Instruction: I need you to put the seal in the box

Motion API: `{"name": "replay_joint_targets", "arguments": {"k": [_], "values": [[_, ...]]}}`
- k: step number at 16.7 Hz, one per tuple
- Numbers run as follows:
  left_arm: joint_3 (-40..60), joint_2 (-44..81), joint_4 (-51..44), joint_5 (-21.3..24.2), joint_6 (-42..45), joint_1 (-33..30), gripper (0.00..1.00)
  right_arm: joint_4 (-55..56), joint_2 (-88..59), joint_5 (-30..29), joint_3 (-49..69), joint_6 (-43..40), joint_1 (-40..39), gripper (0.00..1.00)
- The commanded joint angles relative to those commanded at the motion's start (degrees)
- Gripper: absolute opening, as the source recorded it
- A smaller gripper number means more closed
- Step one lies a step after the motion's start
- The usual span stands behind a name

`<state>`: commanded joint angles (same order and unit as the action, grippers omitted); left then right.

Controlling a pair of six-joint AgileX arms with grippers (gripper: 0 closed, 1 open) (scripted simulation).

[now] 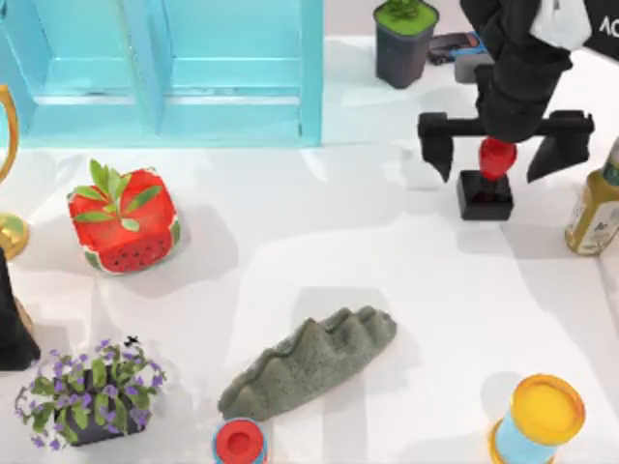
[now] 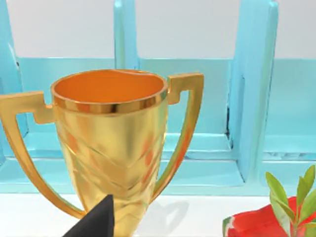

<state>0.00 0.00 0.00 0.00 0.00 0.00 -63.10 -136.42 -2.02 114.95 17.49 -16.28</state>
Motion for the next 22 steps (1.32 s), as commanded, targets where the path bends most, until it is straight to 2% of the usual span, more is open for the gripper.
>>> {"name": "replay_joint_targets", "arguments": {"k": [12, 22], "values": [[0.0, 0.0, 0.0, 0.0, 0.0, 0.0, 1.0, 0.0, 0.0, 0.0, 0.0, 0.0, 0.0, 0.02], [0.0, 0.0, 0.0, 0.0, 0.0, 0.0, 1.0, -0.08, 0.12, 0.02, 0.05, 0.06, -0.17, 0.0]]}}
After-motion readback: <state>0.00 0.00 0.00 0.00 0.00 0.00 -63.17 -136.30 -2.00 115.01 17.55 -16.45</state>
